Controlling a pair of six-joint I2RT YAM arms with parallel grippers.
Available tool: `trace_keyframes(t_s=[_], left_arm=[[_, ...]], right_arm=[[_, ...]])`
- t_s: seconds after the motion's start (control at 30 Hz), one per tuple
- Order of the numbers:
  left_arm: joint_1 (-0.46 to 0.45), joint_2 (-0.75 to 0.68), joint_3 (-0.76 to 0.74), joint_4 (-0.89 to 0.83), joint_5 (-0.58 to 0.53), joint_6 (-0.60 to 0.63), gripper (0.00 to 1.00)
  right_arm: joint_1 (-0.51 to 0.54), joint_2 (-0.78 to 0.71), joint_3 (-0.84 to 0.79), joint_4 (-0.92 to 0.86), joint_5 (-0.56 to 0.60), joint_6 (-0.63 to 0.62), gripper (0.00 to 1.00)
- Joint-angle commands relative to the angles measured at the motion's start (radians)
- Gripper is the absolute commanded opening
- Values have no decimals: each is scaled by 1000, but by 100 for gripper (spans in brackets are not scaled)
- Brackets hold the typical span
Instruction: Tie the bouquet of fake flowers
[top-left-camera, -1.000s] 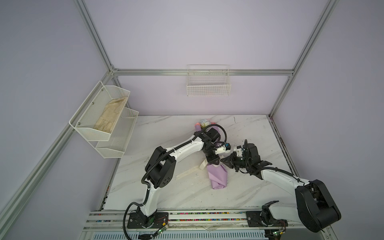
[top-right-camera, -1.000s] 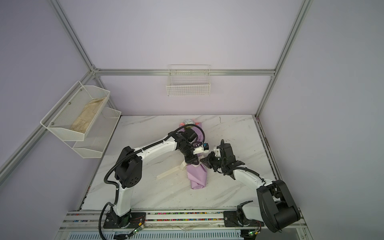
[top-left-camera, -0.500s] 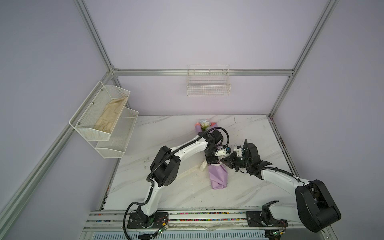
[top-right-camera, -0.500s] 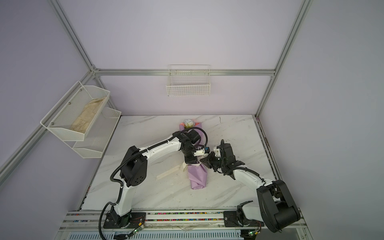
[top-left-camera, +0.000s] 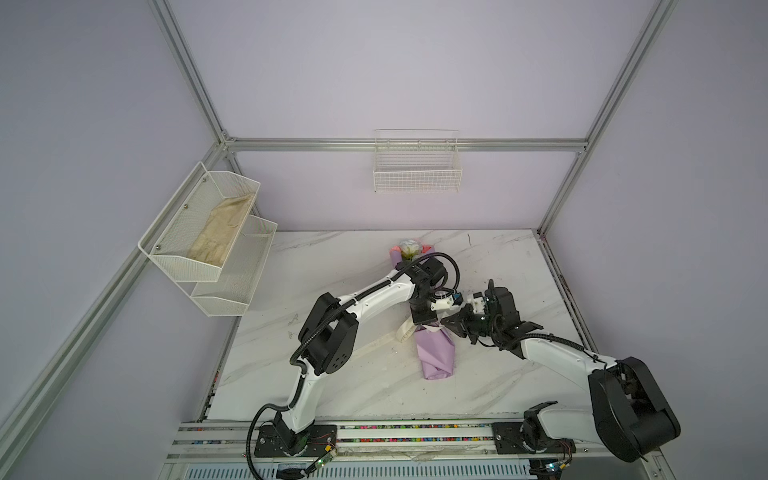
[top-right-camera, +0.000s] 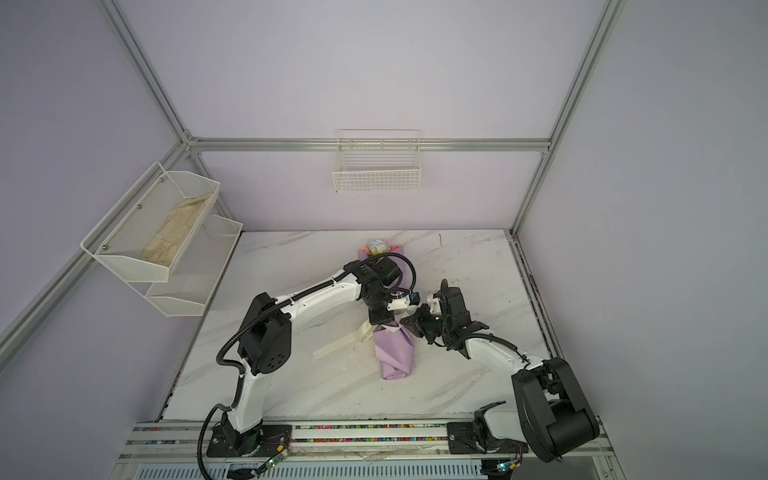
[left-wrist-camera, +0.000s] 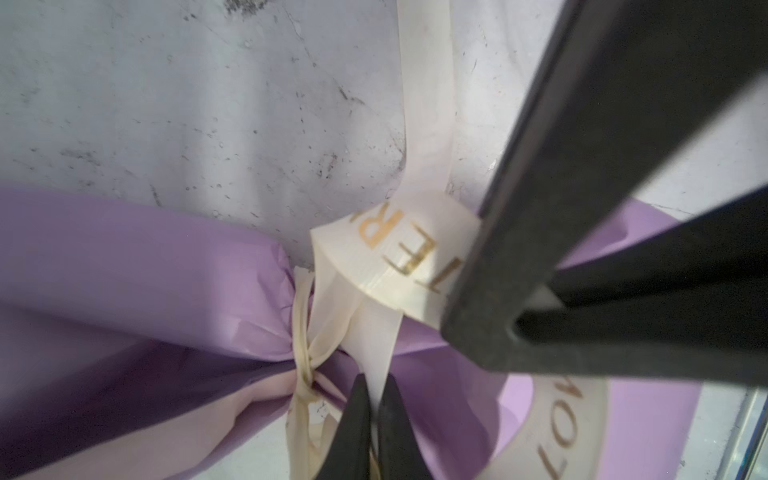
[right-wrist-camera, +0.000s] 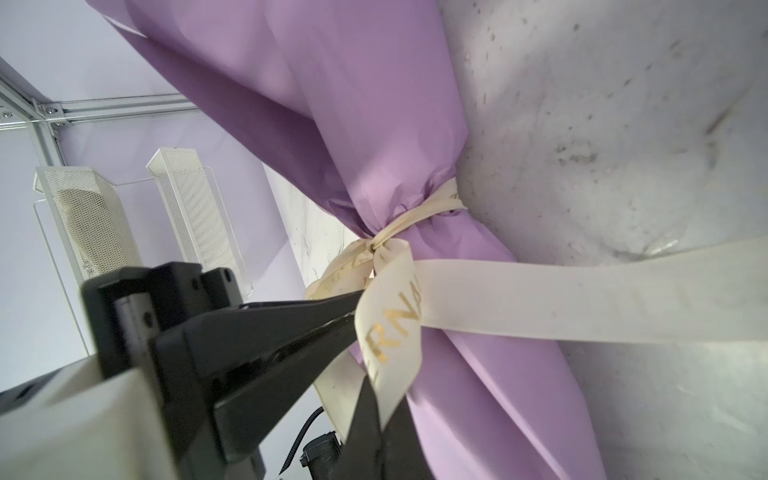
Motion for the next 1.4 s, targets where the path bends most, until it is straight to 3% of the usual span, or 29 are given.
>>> trace_keyframes(t_s=[0.0, 0.3, 0.33, 0.4, 0.73, 1.2, 1.27, 1.37], left_arm=[[6, -75, 30, 20, 6, -25, 8], [16, -83, 16, 49, 24, -53, 7], [15, -84, 15, 50, 36, -49, 12], [17, -81, 17, 53, 48, -46, 33], [12, -30, 44, 47, 101, 5, 41], [-4, 30, 74, 10, 75, 45, 41], [-7, 34, 83, 9, 69, 49, 37], [-9, 31, 95, 8, 59, 43, 21]], right_arm=[[6, 9, -7, -1, 16, -8, 0], [6, 9, -12, -4, 18, -13, 0], [6, 10, -13, -3, 18, -13, 0], [6, 13, -14, 1, 18, -13, 0], [6, 16, -18, 20, 6, -7, 0], [6, 17, -13, 27, 1, -5, 0], [6, 15, -16, 26, 1, -6, 0], [6, 13, -19, 24, 2, -4, 0]])
